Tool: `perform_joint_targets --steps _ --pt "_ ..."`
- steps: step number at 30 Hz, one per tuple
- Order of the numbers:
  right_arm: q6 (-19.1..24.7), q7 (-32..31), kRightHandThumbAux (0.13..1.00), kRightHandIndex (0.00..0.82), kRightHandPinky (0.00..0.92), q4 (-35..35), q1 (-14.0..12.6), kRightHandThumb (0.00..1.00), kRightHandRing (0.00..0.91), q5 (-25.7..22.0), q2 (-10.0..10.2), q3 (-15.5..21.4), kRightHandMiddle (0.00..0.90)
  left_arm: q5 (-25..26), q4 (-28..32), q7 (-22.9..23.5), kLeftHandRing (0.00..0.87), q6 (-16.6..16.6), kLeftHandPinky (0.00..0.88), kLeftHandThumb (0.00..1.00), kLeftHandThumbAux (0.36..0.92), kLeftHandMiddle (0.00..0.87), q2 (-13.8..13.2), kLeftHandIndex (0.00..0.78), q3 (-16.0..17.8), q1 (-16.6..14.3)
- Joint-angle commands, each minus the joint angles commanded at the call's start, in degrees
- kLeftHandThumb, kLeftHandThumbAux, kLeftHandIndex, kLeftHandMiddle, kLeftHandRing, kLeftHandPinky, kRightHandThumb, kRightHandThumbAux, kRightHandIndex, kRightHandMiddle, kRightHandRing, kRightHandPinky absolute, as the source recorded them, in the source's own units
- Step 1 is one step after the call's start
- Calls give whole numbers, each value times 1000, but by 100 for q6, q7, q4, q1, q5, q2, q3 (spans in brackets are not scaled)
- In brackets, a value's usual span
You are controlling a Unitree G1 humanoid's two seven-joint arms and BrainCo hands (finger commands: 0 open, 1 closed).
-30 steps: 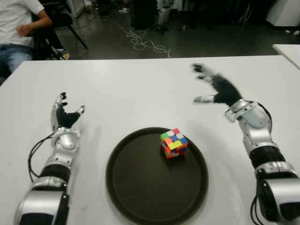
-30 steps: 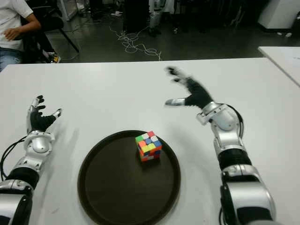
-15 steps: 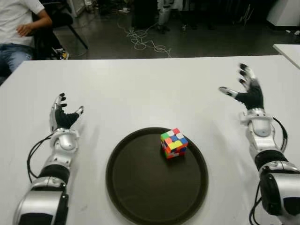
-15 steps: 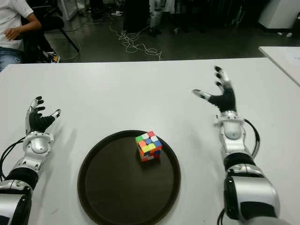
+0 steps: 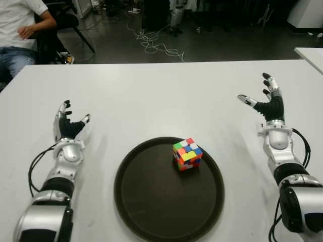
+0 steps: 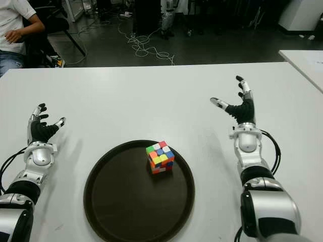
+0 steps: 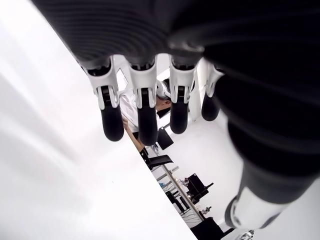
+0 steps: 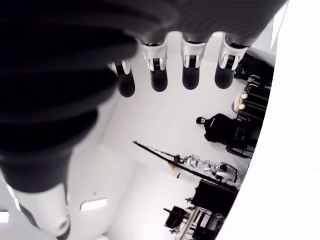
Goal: Pick up the Rubik's Cube and put it in the plate
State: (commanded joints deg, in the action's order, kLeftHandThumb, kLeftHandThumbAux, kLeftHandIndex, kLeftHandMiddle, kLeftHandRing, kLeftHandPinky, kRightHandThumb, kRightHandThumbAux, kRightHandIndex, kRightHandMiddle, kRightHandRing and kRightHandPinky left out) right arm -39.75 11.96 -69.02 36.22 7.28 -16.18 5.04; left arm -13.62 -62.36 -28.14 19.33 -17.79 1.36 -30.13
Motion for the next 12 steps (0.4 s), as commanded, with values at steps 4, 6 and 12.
perform_joint_targets --steps 4,6,12 --pt "61 -13 746 11 0 -29 21 0 0 62 -8 -67 0 -24 0 -23 189 -6 232 302 754 176 -6 113 -20 1" --pt "114 1 743 11 0 -62 52 0 0 106 -20 -103 0 -25 3 -27 189 -11 229 302 750 176 -5 114 -23 1" --pt "200 138 728 9 0 -105 84 0 0 229 -17 -177 0 -6 -24 -19 187 -14 231 311 746 175 5 115 -17 -6"
